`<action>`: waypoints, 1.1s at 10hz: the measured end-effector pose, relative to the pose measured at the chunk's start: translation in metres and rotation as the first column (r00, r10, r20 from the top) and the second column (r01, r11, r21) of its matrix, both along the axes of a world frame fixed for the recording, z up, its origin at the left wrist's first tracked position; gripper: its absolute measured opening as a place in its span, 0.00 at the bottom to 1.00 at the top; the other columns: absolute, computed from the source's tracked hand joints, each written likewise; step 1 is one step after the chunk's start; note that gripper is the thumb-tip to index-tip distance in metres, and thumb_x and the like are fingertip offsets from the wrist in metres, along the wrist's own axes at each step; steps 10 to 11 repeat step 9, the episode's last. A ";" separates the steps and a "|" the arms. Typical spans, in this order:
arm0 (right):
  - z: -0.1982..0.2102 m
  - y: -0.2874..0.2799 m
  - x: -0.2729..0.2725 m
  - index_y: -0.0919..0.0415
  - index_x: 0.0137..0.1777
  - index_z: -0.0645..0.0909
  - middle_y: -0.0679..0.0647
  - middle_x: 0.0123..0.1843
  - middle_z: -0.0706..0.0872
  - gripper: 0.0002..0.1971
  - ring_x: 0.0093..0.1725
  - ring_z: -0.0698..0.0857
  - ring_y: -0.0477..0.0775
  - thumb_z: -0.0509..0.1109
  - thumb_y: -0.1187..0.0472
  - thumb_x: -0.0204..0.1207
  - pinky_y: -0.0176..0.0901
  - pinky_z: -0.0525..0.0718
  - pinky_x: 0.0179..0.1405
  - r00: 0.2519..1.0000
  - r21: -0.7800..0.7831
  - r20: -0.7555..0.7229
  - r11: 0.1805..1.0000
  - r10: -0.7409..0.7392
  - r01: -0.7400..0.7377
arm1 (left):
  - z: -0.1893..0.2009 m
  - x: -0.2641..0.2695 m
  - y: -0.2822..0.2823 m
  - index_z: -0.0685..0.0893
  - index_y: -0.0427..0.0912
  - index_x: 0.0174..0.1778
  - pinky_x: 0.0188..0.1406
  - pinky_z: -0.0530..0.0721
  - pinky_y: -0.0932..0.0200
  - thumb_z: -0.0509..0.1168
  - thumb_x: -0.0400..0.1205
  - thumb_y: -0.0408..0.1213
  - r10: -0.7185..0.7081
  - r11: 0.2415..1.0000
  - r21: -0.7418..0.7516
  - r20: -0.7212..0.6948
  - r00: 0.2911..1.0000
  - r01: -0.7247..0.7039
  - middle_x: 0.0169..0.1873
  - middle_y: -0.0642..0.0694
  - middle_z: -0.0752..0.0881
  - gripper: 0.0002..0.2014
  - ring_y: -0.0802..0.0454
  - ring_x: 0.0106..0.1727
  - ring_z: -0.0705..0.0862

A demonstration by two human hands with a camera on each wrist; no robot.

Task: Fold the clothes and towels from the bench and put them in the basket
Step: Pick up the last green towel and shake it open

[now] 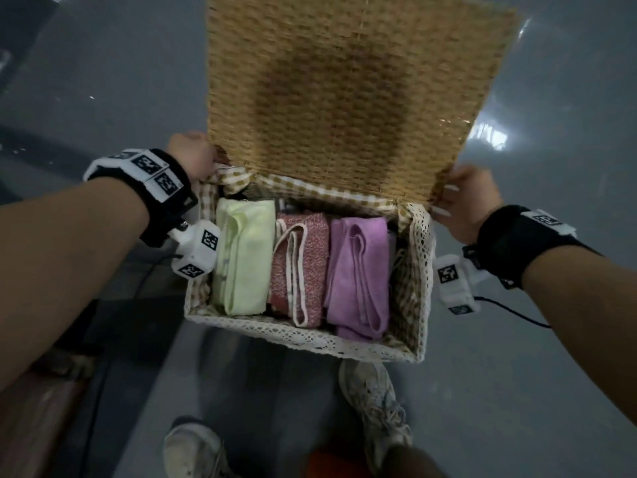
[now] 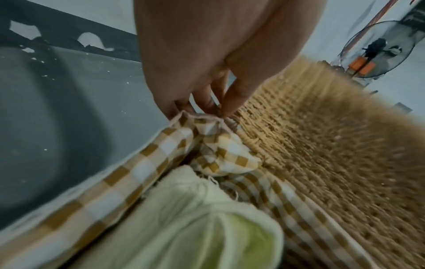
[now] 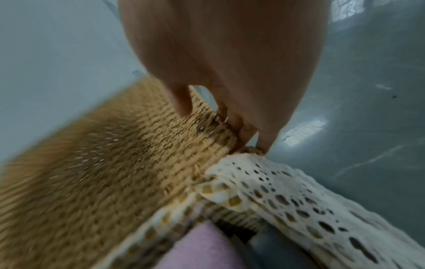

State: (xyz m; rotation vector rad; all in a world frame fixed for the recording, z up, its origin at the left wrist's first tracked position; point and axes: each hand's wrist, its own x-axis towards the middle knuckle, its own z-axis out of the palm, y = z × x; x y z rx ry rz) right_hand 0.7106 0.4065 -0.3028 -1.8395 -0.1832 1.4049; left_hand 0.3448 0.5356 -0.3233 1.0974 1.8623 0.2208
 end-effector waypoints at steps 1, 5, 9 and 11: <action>0.040 -0.013 0.011 0.64 0.84 0.60 0.57 0.77 0.80 0.32 0.76 0.79 0.57 0.52 0.49 0.84 0.56 0.69 0.80 0.980 0.048 -0.178 0.995 -0.083 0.093 | 0.031 -0.003 -0.019 0.80 0.43 0.58 0.64 0.80 0.47 0.52 0.90 0.42 0.319 0.945 -0.049 0.346 0.882 -0.323 0.55 0.43 0.87 0.12 0.46 0.54 0.84; 0.070 -0.121 -0.045 0.56 0.77 0.77 0.53 0.68 0.88 0.25 0.67 0.85 0.54 0.74 0.64 0.80 0.46 0.79 0.70 0.665 -0.274 0.203 0.694 0.719 -0.666 | 0.047 -0.091 -0.158 0.87 0.47 0.66 0.60 0.83 0.57 0.72 0.81 0.38 -0.013 1.000 -0.026 0.121 0.993 0.017 0.47 0.54 0.92 0.16 0.58 0.45 0.89; 0.021 -0.128 -0.092 0.67 0.77 0.72 0.66 0.81 0.71 0.30 0.69 0.79 0.68 0.67 0.48 0.82 0.55 0.81 0.66 0.223 -0.634 0.318 0.382 0.921 -0.673 | 0.010 -0.060 -0.207 0.79 0.54 0.72 0.50 0.77 0.62 0.65 0.81 0.40 -0.136 0.984 0.102 -0.094 0.986 0.146 0.57 0.52 0.86 0.22 0.49 0.58 0.84; 0.021 -0.128 -0.092 0.67 0.77 0.72 0.66 0.81 0.71 0.30 0.69 0.79 0.68 0.67 0.48 0.82 0.55 0.81 0.66 0.223 -0.634 0.318 0.382 0.921 -0.673 | 0.010 -0.060 -0.207 0.79 0.54 0.72 0.50 0.77 0.62 0.65 0.81 0.40 -0.136 0.984 0.102 -0.094 0.986 0.146 0.57 0.52 0.86 0.22 0.49 0.58 0.84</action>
